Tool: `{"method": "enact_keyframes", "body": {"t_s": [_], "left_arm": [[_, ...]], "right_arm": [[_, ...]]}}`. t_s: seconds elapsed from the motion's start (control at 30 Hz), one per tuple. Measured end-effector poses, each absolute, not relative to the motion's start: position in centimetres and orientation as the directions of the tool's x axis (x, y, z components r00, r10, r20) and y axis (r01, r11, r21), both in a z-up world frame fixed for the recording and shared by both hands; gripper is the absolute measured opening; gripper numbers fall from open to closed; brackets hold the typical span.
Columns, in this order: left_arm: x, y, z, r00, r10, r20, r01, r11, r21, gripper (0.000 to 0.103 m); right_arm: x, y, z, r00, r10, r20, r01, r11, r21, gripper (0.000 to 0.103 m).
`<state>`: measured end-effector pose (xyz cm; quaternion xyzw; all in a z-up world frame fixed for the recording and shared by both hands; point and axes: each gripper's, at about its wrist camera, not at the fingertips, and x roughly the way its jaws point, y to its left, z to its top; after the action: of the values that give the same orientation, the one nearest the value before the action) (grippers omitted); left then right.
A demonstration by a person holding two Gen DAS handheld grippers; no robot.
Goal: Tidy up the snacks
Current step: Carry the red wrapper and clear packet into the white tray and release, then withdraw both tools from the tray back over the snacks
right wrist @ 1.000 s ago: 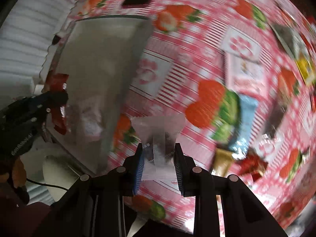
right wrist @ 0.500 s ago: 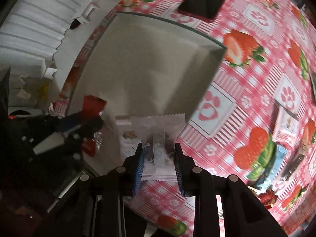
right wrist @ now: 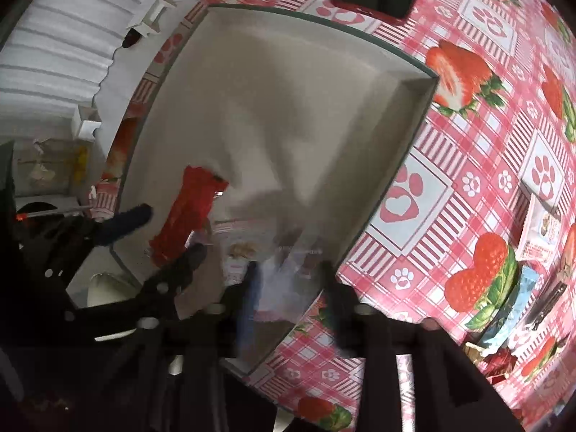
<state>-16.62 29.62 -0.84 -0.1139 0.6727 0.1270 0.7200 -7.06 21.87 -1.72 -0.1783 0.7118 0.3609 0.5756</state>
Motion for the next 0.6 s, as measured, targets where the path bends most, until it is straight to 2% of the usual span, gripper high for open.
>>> {"method": "enact_keyframes", "body": {"t_s": [0.03, 0.27, 0.3, 0.33, 0.37, 0.6], "left_arm": [[-16.6, 29.6, -0.8, 0.062, 0.033, -0.998, -0.335, 0.942, 0.010, 0.073], [-16.3, 28.6, -0.1, 0.066, 0.056, -0.996, -0.326, 0.945, 0.032, 0.078], [-16.1, 28.5, 0.0, 0.067, 0.060, -0.996, -0.322, 0.946, 0.035, 0.078], [-16.0, 28.2, 0.2, 0.069, 0.068, -0.995, -0.316, 0.948, 0.042, 0.078], [-15.8, 27.8, 0.4, 0.072, 0.079, -0.994, -0.308, 0.950, 0.053, 0.078], [-13.6, 24.0, 1.9, 0.104, 0.160, -0.982, -0.236, 0.963, 0.131, 0.079]], "right_arm": [[-6.9, 21.7, -1.6, -0.265, 0.159, -0.951, -0.670, 0.679, 0.300, 0.078], [-6.3, 20.1, -1.3, -0.252, 0.153, -0.956, -0.648, 0.707, 0.284, 0.079], [-6.3, 19.7, -1.3, -0.253, 0.151, -0.956, -0.642, 0.713, 0.282, 0.082], [-6.1, 19.2, -1.3, -0.250, 0.146, -0.957, -0.635, 0.722, 0.276, 0.094], [-5.9, 18.7, -1.3, -0.243, 0.144, -0.959, -0.628, 0.731, 0.269, 0.102], [-4.7, 14.7, -1.0, -0.236, 0.170, -0.957, -0.547, 0.791, 0.275, 0.102]]}}
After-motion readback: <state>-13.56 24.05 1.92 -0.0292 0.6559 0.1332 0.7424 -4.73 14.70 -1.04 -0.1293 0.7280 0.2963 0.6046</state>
